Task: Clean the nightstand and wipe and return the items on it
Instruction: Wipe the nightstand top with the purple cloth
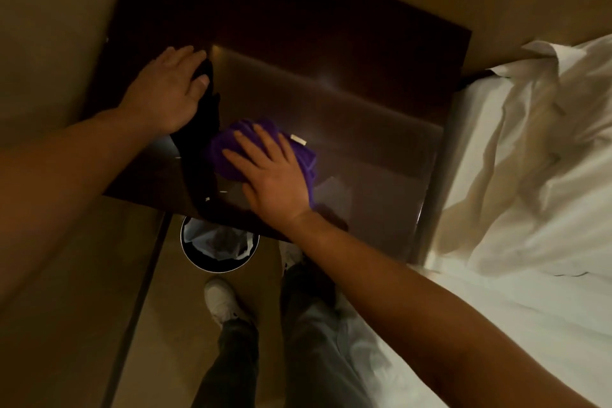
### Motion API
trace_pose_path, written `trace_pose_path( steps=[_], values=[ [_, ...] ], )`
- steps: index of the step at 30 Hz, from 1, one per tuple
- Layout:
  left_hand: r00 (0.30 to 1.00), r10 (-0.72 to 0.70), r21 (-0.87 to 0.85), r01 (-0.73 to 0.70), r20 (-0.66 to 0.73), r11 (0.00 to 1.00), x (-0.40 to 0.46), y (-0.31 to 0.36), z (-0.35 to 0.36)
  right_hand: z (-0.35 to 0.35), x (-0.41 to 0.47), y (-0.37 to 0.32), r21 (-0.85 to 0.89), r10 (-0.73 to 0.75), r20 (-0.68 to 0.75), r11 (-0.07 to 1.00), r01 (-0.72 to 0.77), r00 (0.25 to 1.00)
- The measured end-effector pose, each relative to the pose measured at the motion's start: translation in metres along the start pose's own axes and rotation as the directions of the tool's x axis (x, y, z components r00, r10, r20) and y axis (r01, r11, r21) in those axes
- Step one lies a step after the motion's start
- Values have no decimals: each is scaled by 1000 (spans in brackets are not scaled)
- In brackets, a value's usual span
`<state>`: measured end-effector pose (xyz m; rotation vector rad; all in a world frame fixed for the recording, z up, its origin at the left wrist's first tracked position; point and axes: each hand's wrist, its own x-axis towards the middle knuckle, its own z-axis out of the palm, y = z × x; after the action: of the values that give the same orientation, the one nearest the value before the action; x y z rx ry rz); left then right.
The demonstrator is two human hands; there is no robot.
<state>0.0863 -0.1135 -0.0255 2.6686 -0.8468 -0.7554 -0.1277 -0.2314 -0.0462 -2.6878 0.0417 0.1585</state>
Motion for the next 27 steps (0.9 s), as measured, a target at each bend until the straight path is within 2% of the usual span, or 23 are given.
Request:
trace_pose_path(
  steps=[2,4,7,9,11,14,16,21,27],
  values=[
    [997,1,-28,-3,-80,1000,-16,-11,0,0,1,-10,30,-7,35,1000,6,999],
    [986,-28,-47,20,-163,999,-32,-25,2,-10,4,-11,141,12,33,990,-16,999],
    [970,-89,-71,75,-228,995,-57,-46,6,-37,-4,9,319,155,-154,943,-99,976],
    [965,-114,-70,100,-236,992,-75,-60,10,-55,-19,38,327,268,-310,931,-162,912],
    [970,-117,-52,108,-215,993,-93,-73,16,-67,-40,71,314,422,-378,896,-315,824],
    [979,-111,-20,109,-170,994,-117,-89,26,-61,-70,96,316,631,-341,775,-547,697],
    [983,-116,-8,116,-143,993,-132,-95,33,-46,-84,94,294,681,-304,732,-614,666],
    [989,-62,40,68,-134,997,-148,-105,45,-12,-77,58,229,651,-303,759,-610,696],
    [992,-12,27,15,-124,1000,-147,-119,46,18,-38,-13,216,497,-251,865,-453,830]
  ],
)
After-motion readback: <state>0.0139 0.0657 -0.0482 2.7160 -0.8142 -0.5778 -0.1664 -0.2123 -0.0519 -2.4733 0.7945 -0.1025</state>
